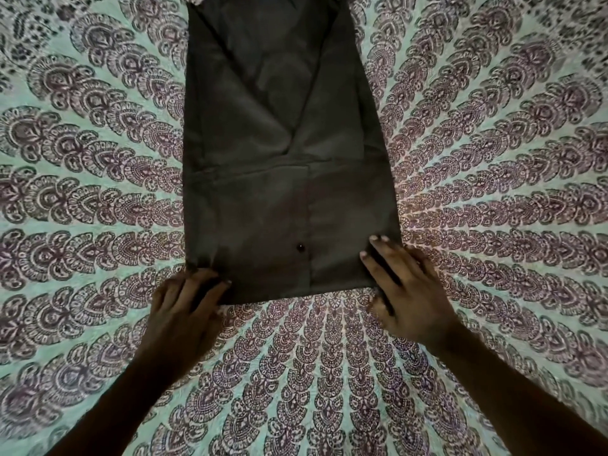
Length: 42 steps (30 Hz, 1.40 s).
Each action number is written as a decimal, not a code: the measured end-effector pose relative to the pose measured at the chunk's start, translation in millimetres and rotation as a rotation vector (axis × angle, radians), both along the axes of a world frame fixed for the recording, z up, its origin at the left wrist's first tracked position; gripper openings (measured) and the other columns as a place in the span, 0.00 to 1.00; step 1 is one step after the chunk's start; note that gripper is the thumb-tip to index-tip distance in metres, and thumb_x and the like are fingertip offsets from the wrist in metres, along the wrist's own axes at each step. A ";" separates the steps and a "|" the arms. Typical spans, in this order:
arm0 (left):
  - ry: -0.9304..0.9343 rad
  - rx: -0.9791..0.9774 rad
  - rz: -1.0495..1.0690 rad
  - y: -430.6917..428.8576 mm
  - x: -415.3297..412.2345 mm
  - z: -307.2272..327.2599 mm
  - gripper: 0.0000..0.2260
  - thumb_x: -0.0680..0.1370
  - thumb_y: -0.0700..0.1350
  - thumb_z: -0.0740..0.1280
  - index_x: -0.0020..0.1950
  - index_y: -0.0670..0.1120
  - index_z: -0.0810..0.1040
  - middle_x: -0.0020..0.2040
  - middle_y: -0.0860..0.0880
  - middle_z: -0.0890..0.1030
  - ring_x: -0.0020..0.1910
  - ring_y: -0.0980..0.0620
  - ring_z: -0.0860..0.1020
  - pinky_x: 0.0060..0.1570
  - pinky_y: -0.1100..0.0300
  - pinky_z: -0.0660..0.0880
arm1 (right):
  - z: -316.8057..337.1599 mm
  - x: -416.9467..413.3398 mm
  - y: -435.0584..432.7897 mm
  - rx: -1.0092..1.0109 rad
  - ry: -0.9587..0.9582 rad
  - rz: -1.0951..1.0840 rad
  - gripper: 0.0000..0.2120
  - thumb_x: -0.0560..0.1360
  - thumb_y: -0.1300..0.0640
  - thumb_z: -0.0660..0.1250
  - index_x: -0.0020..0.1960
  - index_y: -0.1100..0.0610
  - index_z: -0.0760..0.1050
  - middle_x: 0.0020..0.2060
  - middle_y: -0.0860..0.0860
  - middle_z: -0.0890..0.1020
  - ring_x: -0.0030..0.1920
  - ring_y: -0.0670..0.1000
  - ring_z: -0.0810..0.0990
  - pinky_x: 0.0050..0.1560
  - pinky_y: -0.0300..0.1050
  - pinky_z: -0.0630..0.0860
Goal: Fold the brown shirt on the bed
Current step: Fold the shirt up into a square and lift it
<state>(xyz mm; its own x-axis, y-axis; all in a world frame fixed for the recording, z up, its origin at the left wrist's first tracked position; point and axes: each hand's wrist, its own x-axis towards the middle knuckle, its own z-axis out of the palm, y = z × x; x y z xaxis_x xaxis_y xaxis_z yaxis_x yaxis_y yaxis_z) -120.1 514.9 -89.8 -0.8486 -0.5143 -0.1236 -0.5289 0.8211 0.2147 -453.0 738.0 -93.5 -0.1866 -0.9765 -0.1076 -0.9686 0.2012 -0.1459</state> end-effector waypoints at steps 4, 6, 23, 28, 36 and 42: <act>0.093 -0.024 0.025 -15.2 -13.5 11.9 0.16 0.78 0.47 0.59 0.58 0.42 0.82 0.57 0.41 0.81 0.54 0.39 0.79 0.58 0.44 0.70 | 8.6 -10.2 -25.9 -0.162 0.005 -0.039 0.21 0.74 0.53 0.61 0.63 0.61 0.78 0.60 0.59 0.81 0.57 0.60 0.80 0.63 0.58 0.72; 0.209 0.035 0.117 -28.0 -27.7 29.5 0.14 0.81 0.44 0.58 0.58 0.41 0.80 0.53 0.43 0.83 0.50 0.42 0.80 0.57 0.45 0.68 | 19.2 -20.0 -46.1 -0.288 -0.103 -0.122 0.17 0.77 0.56 0.61 0.59 0.64 0.80 0.51 0.60 0.83 0.49 0.61 0.81 0.55 0.58 0.78; 0.499 0.144 0.431 -332.9 -250.6 92.5 0.20 0.64 0.37 0.56 0.51 0.45 0.80 0.51 0.40 0.82 0.52 0.38 0.80 0.53 0.49 0.77 | 88.9 -196.2 -369.3 -0.666 -0.440 -0.597 0.06 0.78 0.62 0.66 0.45 0.52 0.73 0.36 0.45 0.75 0.37 0.40 0.72 0.41 0.44 0.69; 0.239 0.196 0.547 -373.2 -293.8 72.1 0.20 0.75 0.45 0.57 0.63 0.43 0.78 0.64 0.35 0.76 0.65 0.33 0.74 0.64 0.41 0.72 | 74.7 -240.8 -432.2 -0.353 -0.391 -0.760 0.07 0.79 0.58 0.65 0.57 0.56 0.75 0.52 0.60 0.80 0.55 0.60 0.78 0.56 0.53 0.75; 0.195 -0.064 0.383 -265.6 -279.9 30.2 0.21 0.84 0.56 0.57 0.76 0.52 0.68 0.81 0.48 0.61 0.79 0.42 0.60 0.73 0.38 0.60 | 47.2 -131.0 -385.1 -0.493 -0.121 -0.307 0.21 0.79 0.51 0.60 0.70 0.56 0.72 0.73 0.57 0.70 0.73 0.59 0.68 0.67 0.60 0.70; 0.059 -0.119 0.332 -262.8 -273.7 -14.4 0.30 0.81 0.65 0.51 0.83 0.63 0.50 0.85 0.53 0.46 0.83 0.42 0.49 0.78 0.37 0.53 | -7.7 -122.0 -374.3 -0.105 -0.026 -0.153 0.33 0.79 0.29 0.51 0.81 0.37 0.52 0.83 0.47 0.49 0.83 0.55 0.49 0.75 0.68 0.55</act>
<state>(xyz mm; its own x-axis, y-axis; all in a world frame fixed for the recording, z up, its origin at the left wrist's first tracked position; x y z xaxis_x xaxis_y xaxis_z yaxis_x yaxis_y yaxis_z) -393.8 252.1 -104.2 -0.6371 -0.7708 -0.0021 -0.7603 0.6280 0.1664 -575.1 363.6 -101.2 -0.3328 -0.9429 -0.0132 -0.9234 0.3287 -0.1982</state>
